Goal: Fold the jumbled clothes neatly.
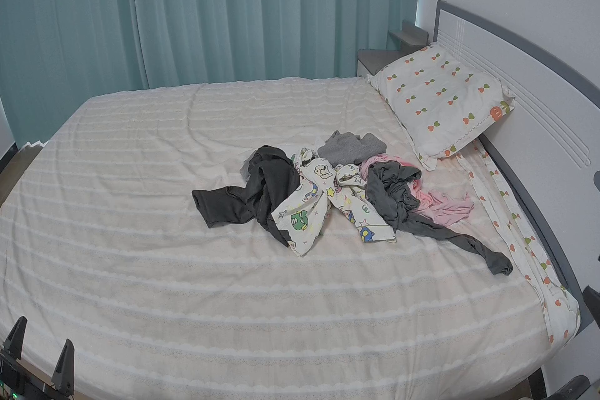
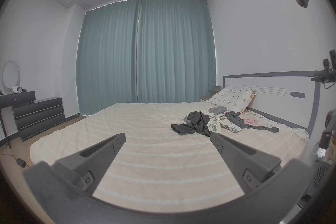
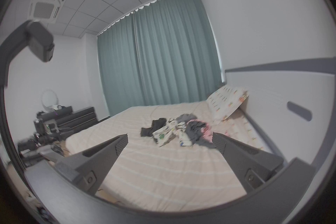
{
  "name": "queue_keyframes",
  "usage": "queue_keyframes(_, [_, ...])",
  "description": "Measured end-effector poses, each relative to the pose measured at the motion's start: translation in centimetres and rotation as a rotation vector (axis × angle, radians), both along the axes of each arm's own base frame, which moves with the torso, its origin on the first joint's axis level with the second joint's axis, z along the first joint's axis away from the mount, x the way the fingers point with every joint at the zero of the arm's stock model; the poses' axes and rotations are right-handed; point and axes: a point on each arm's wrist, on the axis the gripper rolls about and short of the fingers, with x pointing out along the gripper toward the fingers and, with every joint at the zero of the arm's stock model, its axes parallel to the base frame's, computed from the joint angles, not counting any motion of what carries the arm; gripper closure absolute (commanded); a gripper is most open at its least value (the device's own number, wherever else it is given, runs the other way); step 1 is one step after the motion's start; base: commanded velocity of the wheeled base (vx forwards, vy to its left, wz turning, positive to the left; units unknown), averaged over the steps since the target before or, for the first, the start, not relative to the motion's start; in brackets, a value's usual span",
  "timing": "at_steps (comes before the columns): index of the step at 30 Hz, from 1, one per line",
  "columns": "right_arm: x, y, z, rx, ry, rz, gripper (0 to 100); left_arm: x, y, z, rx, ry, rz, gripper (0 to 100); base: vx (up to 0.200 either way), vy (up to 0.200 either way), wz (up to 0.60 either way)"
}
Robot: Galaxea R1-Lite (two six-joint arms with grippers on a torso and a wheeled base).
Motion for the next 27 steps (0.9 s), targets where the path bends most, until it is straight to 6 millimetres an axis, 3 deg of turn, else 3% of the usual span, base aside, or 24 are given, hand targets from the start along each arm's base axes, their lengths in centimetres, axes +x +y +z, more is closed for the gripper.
queue_keyframes(6, [5.8, 0.9, 1.2, 0.107, 0.166, 0.107, 0, 0.0, 0.0, 0.0, 0.0, 0.0, 0.0, 0, 0.0, 0.0, 0.0])
queue_keyframes(13, [13.3, 2.9, 0.3, 0.184, 0.33, 0.132, 0, 0.0, 0.0, 0.0, 0.0, 0.0, 0.0, 0, 0.0, 0.0, 0.0])
queue_keyframes(18, [18.7, 4.6, -1.4, 0.225, 0.418, 0.087, 0, 0.0, 0.0, 0.0, 0.0, 0.0, 0.0, 0, 0.0, 0.0, 0.0])
queue_keyframes(27, [28.8, 7.7, -6.9, 0.246, 0.522, -0.079, 0, 0.0, 0.0, 0.0, 0.0, 0.0, 0.0, 0, 0.0, 0.0, 0.0])
